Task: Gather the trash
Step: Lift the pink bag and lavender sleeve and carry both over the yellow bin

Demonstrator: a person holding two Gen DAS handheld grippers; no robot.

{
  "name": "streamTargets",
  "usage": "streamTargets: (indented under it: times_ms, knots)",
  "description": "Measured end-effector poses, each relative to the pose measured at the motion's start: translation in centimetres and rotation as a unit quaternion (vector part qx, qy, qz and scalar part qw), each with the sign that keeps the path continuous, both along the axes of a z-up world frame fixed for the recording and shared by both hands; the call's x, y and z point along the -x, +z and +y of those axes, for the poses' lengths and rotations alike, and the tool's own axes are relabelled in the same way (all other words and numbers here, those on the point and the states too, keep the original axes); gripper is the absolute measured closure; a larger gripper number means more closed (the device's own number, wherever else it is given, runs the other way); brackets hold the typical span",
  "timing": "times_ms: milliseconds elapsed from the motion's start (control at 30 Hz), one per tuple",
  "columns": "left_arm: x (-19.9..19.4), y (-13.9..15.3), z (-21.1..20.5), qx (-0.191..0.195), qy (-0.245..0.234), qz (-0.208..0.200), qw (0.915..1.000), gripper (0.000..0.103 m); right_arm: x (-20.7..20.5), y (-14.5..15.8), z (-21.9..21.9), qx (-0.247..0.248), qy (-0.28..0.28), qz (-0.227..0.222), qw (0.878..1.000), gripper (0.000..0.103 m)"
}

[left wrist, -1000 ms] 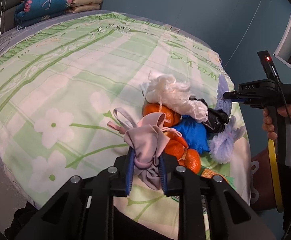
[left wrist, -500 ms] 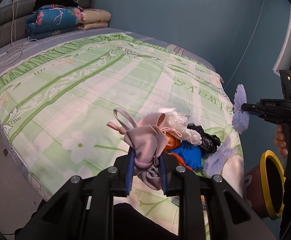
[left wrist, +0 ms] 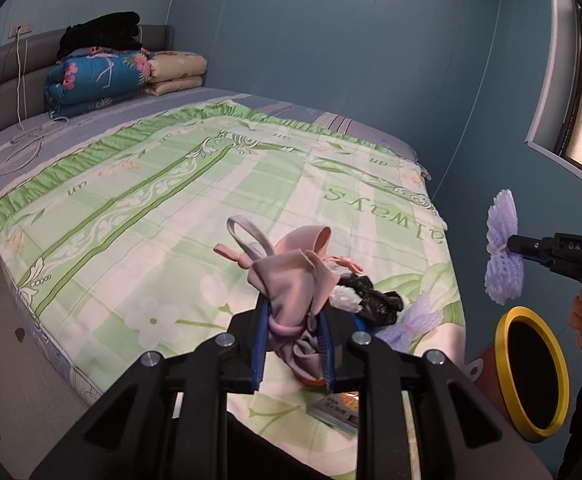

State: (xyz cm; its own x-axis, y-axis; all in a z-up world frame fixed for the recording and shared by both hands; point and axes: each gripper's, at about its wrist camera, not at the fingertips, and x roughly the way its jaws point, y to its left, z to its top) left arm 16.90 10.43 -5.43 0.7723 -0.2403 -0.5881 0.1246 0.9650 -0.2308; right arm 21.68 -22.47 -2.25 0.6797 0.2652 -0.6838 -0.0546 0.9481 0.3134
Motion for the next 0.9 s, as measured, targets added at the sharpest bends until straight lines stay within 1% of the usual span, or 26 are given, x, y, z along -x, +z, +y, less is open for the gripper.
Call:
streamTargets:
  times_ms: [133, 367, 467, 667, 900]
  knots:
    - [0.5, 1.7, -1.6, -0.002, -0.009, -0.014, 0.9999, 0.083, 2.9, 1.6, -1.4, -0.006, -0.006, -0.023, 1.0, 0.086]
    - [1.5, 4.5, -5.1, -0.003, -0.034, -0.042, 0.9985, 0.083, 6.7, 3.5, -4.2, -0.019, -0.021, -0.051, 0.998, 0.086]
    - [2.1, 5.9, -6.9, -0.004, -0.048, -0.058, 0.9972, 0.083, 8.3, 4.5, -5.7, -0.026, -0.033, -0.066, 0.997, 0.086]
    - [3.2, 8.0, -9.8, 0.01, -0.072, -0.079, 0.9942, 0.083, 11.9, 6.2, -8.8, -0.035, -0.064, -0.099, 0.992, 0.086]
    - [4.3, 10.1, -13.5, 0.014, -0.103, -0.099, 0.9896, 0.083, 15.1, 7.8, -11.2, -0.031, -0.09, -0.13, 0.987, 0.086]
